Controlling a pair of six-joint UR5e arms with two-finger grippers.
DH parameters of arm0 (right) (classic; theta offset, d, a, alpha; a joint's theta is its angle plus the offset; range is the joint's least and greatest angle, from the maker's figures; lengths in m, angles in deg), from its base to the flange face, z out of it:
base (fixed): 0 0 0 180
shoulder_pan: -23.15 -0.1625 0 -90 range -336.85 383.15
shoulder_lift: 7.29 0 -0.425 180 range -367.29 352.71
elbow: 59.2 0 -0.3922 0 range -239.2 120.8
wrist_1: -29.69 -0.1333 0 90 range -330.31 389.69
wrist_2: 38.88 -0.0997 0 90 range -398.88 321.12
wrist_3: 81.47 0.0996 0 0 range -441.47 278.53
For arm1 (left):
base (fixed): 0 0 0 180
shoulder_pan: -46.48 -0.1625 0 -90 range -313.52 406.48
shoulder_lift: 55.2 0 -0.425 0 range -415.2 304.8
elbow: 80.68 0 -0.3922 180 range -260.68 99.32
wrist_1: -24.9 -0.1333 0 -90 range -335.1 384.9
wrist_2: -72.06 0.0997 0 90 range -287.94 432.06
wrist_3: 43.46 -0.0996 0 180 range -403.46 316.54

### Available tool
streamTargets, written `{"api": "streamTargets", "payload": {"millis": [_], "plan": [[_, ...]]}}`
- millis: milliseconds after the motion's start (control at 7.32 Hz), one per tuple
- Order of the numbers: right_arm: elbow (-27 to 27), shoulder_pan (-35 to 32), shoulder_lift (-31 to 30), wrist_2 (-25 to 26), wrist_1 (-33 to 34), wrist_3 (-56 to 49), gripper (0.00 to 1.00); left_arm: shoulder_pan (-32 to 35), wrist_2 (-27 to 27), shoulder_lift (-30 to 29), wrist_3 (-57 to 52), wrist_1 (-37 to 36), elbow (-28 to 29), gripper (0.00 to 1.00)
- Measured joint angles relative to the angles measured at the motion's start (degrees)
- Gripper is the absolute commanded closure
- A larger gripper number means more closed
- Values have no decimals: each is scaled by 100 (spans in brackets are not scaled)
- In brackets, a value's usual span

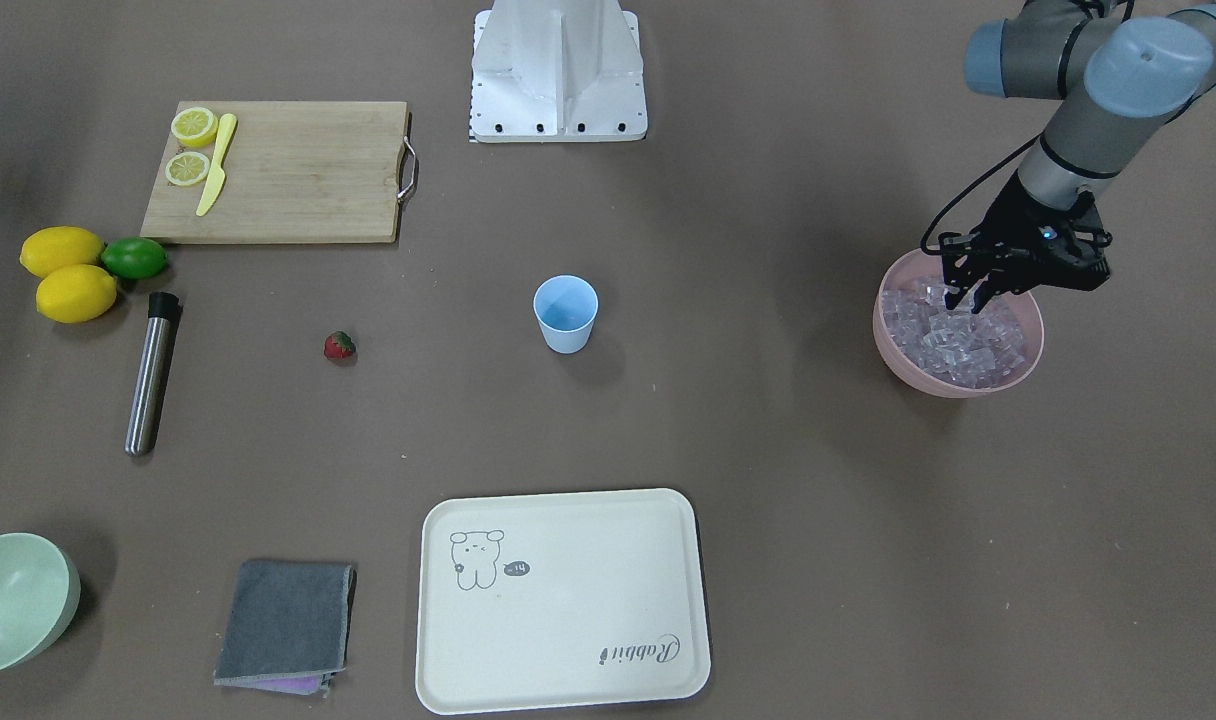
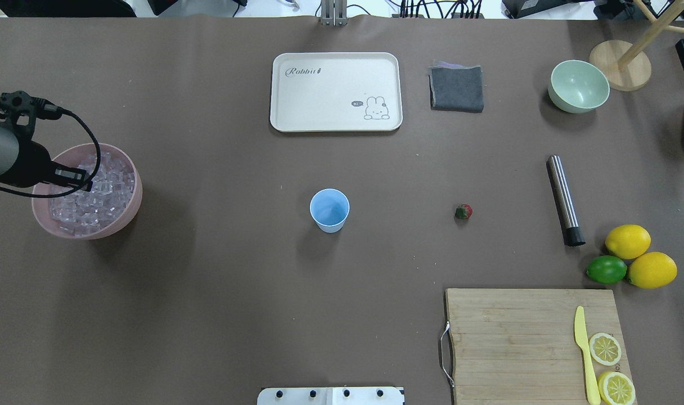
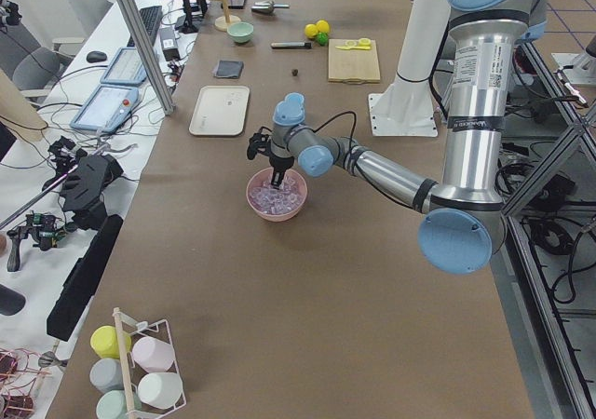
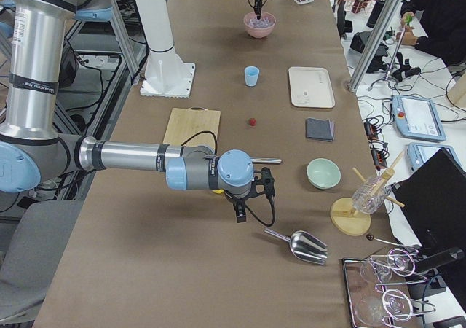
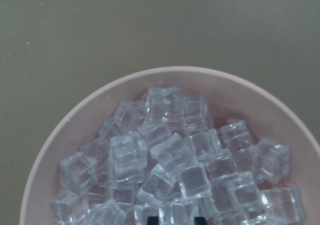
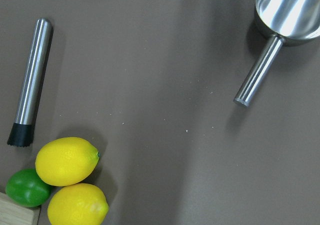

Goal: Mash ice and strawberries in cup
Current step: 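Carry the ice cube with the left gripper over the blue cup and release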

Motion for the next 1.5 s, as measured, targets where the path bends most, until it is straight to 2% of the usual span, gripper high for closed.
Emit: {"api": "streamTargets", "payload": {"millis": [273,547,820,1230,1503], "plan": [[4,5,-1,-8,0,5,0,-33,-76,-663,477,-622,-263,100],[12,10,4,-9,0,13,0,-587,59,-1663,1499,-1008,-145,100],[36,20,12,-4,5,19,0,-1312,634,-2739,2268,-1555,153,100],[-3,24,10,-6,1,62,0,-2140,1241,-4015,2995,-1691,1065,100],[-165,113,38,-7,-4,405,0,-2350,1356,-4310,3064,-1555,1436,77]]}}
